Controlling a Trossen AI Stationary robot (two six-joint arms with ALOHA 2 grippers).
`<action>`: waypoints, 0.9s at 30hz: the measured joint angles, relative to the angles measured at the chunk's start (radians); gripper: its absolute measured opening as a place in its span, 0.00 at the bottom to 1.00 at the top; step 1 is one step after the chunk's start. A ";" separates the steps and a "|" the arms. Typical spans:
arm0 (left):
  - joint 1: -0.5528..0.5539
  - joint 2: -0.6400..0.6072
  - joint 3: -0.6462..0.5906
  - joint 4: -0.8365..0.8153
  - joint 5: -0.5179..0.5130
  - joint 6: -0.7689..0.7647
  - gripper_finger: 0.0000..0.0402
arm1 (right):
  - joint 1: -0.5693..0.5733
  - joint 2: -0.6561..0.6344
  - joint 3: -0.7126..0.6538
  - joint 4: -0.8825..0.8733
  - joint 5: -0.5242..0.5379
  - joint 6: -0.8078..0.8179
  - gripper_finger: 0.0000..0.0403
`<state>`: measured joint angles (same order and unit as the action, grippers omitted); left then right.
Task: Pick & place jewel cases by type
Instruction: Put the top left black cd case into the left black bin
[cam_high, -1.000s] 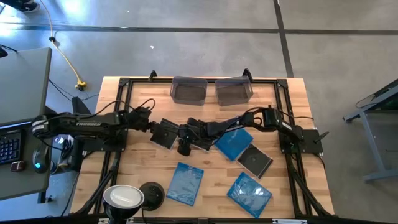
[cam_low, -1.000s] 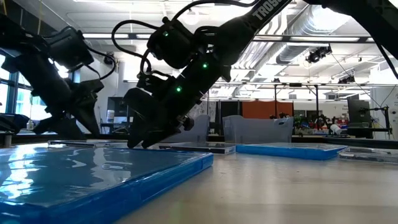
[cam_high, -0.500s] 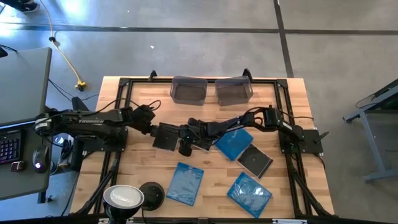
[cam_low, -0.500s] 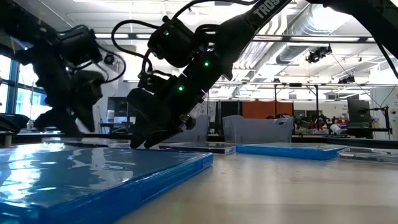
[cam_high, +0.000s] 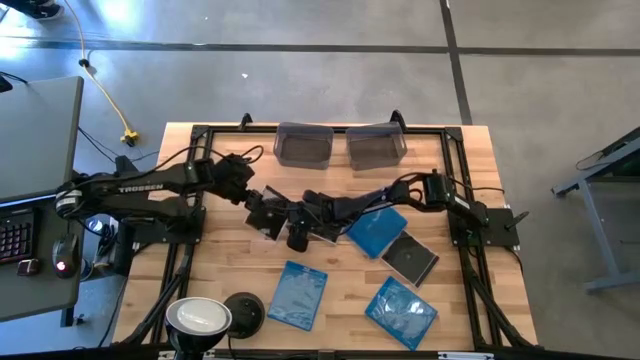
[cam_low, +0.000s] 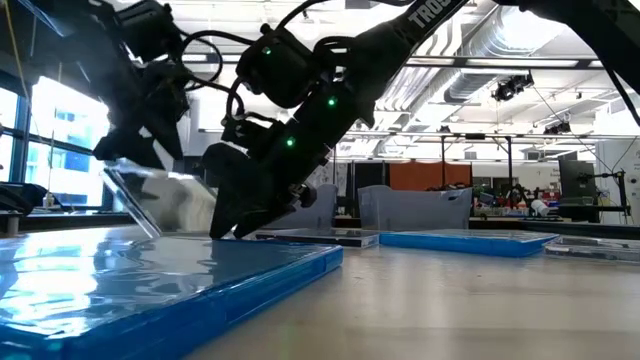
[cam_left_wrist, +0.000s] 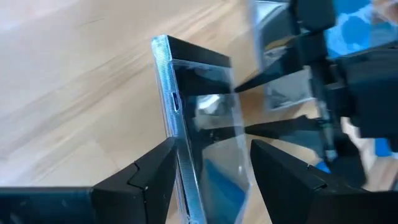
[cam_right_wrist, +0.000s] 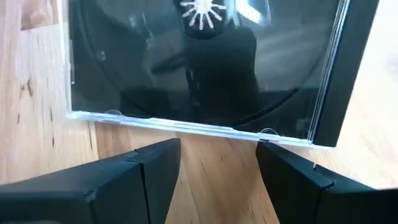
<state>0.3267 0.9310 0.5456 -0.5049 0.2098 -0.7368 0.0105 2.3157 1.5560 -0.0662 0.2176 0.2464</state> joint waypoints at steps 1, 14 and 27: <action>0.000 0.000 0.004 -0.006 0.008 0.000 0.50 | 0.000 0.000 -0.001 0.002 0.010 0.005 0.52; 0.000 0.100 0.004 -0.046 0.006 -0.004 0.50 | 0.000 0.001 -0.001 0.014 0.028 0.001 0.52; 0.001 0.161 0.006 -0.047 0.004 0.036 0.50 | 0.000 0.001 -0.001 0.010 0.033 -0.016 0.52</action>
<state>0.3275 1.0918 0.5517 -0.5516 0.2142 -0.7004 0.0105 2.3169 1.5549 -0.0563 0.2502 0.2302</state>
